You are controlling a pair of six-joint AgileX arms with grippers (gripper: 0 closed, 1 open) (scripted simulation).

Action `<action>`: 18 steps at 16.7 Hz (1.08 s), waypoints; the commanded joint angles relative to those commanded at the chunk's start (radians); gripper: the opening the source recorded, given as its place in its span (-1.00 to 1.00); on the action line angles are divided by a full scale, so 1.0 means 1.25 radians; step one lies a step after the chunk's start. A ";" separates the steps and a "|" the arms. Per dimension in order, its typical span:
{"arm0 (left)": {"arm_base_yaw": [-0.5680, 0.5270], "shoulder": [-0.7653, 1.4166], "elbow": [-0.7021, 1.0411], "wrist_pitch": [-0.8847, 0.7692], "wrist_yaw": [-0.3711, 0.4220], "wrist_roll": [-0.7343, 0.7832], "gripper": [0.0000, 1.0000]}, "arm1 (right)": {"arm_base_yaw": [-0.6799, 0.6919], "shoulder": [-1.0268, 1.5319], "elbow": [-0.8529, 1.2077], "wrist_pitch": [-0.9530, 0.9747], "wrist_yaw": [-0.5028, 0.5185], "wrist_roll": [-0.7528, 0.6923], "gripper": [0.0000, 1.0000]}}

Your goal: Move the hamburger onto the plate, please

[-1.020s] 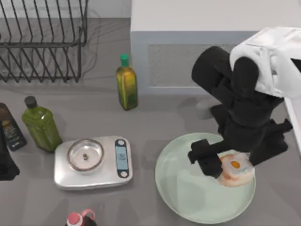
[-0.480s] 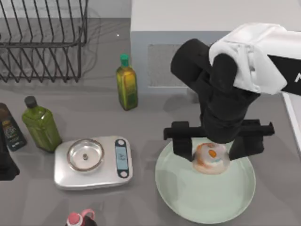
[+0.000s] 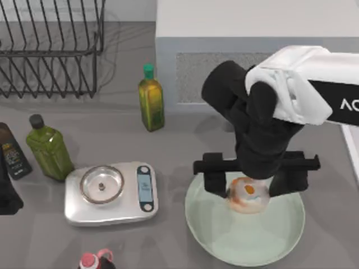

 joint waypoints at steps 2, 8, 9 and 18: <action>0.000 0.000 0.000 0.000 0.000 0.000 1.00 | 0.002 0.016 -0.028 0.043 0.000 0.000 -1.00; 0.000 0.000 0.000 0.000 0.000 0.000 1.00 | 0.003 0.020 -0.036 0.054 0.001 0.001 -0.85; 0.000 0.000 0.000 0.000 0.000 0.000 1.00 | 0.003 0.020 -0.036 0.054 0.001 0.001 -0.70; 0.000 0.000 0.000 0.000 0.000 0.000 1.00 | 0.003 0.020 -0.036 0.054 0.001 0.001 0.66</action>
